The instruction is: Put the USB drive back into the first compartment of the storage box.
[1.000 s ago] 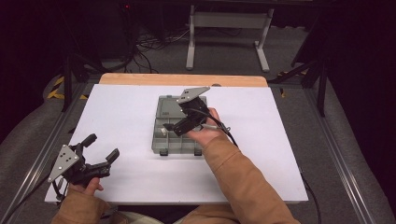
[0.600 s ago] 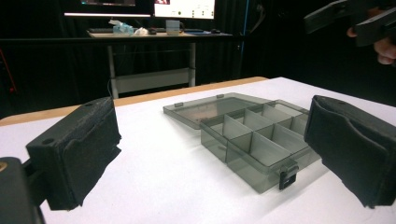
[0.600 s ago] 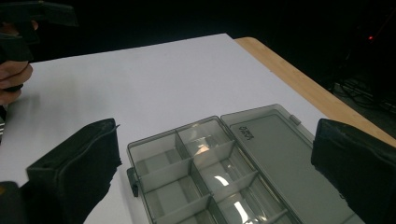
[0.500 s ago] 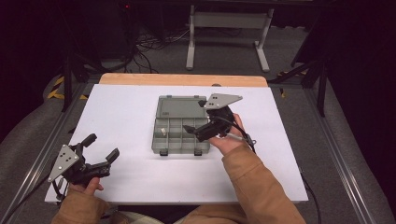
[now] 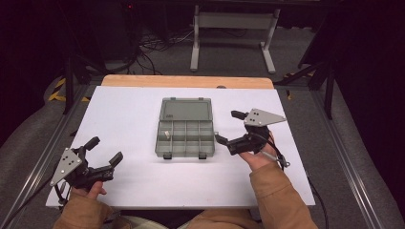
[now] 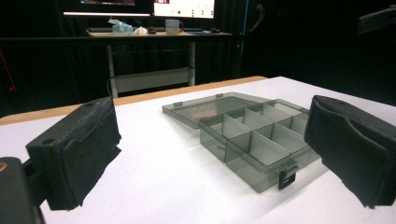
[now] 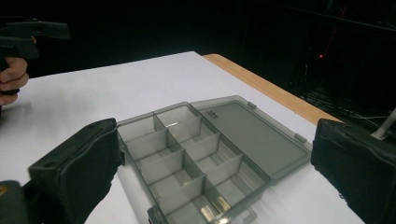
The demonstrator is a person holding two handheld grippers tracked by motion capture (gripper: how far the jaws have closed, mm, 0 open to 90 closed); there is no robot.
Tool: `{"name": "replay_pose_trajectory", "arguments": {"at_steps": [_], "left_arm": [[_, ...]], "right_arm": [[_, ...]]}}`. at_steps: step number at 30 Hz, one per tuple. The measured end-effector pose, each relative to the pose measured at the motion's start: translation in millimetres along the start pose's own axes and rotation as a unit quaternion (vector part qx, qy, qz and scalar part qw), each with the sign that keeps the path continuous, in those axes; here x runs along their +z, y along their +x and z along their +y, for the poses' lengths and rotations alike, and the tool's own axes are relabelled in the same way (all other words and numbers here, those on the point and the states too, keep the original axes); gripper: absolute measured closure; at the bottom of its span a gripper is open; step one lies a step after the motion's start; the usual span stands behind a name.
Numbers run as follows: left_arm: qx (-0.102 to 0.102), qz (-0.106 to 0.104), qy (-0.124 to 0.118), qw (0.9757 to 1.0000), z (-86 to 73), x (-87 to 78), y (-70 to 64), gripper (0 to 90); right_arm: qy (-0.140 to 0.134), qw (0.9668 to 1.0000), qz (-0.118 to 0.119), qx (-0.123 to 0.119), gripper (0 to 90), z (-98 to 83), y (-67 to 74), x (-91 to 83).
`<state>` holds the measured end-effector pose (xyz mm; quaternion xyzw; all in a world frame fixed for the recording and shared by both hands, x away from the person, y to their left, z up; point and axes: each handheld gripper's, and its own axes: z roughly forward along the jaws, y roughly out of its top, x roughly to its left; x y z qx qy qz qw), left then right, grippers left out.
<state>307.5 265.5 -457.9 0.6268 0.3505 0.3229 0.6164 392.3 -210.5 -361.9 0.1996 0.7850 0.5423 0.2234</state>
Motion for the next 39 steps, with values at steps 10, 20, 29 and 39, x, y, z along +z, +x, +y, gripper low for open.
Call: {"name": "replay_pose_trajectory", "arguments": {"at_steps": [10, 20, 29, 39], "left_arm": [[0.002, -0.002, -0.003, 1.0, -0.8, 0.7, -0.5, 3.9], [0.003, -0.004, -0.001, 1.0, -1.3, 1.3, -1.5, 3.9], [0.006, -0.005, 0.0, 1.0, -1.8, 2.6, -2.1, 3.9], [0.005, -0.005, 0.003, 1.0, -2.6, 2.6, -0.6, 3.9]], "right_arm": [[-0.022, 0.9993, -0.022, 0.019, 2.0, -37.8, -2.3, -27.5], [-0.04, 0.998, -0.029, 0.038, 1.8, -76.1, 1.3, -42.3], [-0.038, 0.9975, -0.047, 0.036, 0.7, -101.0, 3.0, -42.8], [-0.054, 0.995, -0.055, 0.064, 0.8, -109.0, 1.4, -42.7]]}}
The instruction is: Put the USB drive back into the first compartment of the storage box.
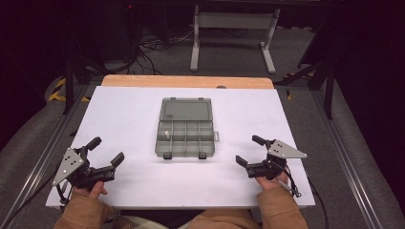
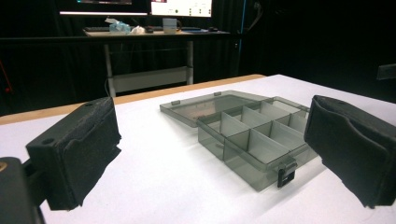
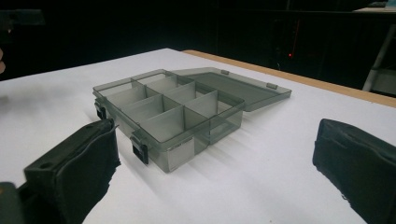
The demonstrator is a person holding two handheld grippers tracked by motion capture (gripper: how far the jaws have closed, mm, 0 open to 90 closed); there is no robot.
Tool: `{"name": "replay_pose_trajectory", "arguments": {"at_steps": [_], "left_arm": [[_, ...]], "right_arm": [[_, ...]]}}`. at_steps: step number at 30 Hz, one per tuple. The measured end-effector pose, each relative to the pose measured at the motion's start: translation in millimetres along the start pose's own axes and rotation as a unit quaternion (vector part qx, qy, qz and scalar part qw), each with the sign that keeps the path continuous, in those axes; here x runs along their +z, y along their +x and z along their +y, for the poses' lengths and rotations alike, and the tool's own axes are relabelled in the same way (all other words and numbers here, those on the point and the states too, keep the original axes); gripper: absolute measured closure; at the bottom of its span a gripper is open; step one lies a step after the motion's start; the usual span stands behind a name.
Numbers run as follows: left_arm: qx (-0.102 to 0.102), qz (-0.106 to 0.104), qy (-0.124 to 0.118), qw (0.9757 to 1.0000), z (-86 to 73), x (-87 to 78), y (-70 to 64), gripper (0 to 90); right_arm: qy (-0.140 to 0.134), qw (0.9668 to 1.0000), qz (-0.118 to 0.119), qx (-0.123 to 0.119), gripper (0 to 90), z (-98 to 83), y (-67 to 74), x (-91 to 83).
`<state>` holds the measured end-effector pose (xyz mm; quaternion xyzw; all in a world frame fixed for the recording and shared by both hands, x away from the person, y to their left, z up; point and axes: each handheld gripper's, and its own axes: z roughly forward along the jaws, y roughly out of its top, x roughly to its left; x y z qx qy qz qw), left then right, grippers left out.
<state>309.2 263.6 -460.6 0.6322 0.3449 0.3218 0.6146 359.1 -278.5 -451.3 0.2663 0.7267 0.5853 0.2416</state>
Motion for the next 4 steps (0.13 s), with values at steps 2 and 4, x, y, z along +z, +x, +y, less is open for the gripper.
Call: {"name": "replay_pose_trajectory", "arguments": {"at_steps": [2, 4], "left_arm": [[0.001, 0.0, 0.0, 1.0, 0.2, -0.1, 0.2, 3.9], [0.001, 0.001, -0.001, 1.0, 0.2, -0.1, 0.2, 3.9]], "right_arm": [[-0.004, 1.0, -0.001, 0.007, 0.9, 0.1, -0.8, -1.2], [-0.004, 1.0, -0.002, 0.005, 1.1, 0.5, -1.1, -1.5]]}}
